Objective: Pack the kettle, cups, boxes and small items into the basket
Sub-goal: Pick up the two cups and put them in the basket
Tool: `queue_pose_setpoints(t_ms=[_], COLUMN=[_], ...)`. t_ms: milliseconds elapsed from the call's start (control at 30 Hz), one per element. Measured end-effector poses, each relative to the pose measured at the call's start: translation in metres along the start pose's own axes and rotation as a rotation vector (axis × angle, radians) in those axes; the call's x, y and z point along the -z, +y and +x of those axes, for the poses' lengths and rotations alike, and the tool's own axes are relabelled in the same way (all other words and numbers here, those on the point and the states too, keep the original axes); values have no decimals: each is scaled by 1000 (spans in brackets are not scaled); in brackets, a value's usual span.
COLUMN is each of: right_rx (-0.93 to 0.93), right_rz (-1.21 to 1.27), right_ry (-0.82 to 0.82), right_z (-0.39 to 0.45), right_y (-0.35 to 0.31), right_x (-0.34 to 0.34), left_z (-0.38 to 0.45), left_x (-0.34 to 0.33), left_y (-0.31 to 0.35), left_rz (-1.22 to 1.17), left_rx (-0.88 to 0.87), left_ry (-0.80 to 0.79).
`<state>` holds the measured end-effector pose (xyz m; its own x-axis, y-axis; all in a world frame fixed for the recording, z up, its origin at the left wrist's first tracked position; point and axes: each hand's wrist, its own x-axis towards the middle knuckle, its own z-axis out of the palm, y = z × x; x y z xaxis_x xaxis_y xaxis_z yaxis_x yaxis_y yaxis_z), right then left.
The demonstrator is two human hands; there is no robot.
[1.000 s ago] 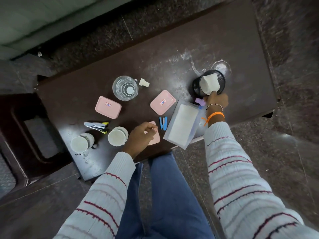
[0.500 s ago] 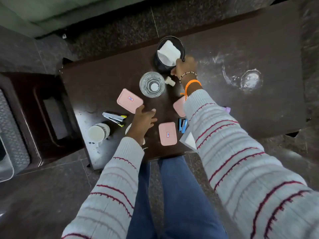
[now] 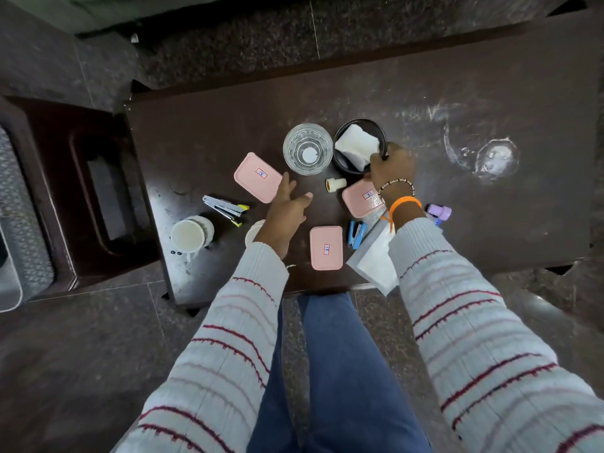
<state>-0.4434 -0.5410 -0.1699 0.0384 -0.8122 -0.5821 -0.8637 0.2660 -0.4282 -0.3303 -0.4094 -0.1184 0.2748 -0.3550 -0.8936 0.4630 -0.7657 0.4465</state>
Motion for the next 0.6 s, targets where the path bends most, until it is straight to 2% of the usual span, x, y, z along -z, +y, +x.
queue_pose_setpoints(t_ms=[367, 533, 600], right_rx=[10, -19, -56], right_rz=[91, 319, 382], right_ry=[7, -84, -73], right_z=[-2, -5, -10], right_y=[2, 6, 10], right_x=[0, -4, -7], left_z=[6, 7, 3], left_x=[2, 7, 10], left_y=[7, -6, -17], left_rz=[79, 115, 103], left_rx=[-103, -77, -59], left_ry=[-35, 2, 20])
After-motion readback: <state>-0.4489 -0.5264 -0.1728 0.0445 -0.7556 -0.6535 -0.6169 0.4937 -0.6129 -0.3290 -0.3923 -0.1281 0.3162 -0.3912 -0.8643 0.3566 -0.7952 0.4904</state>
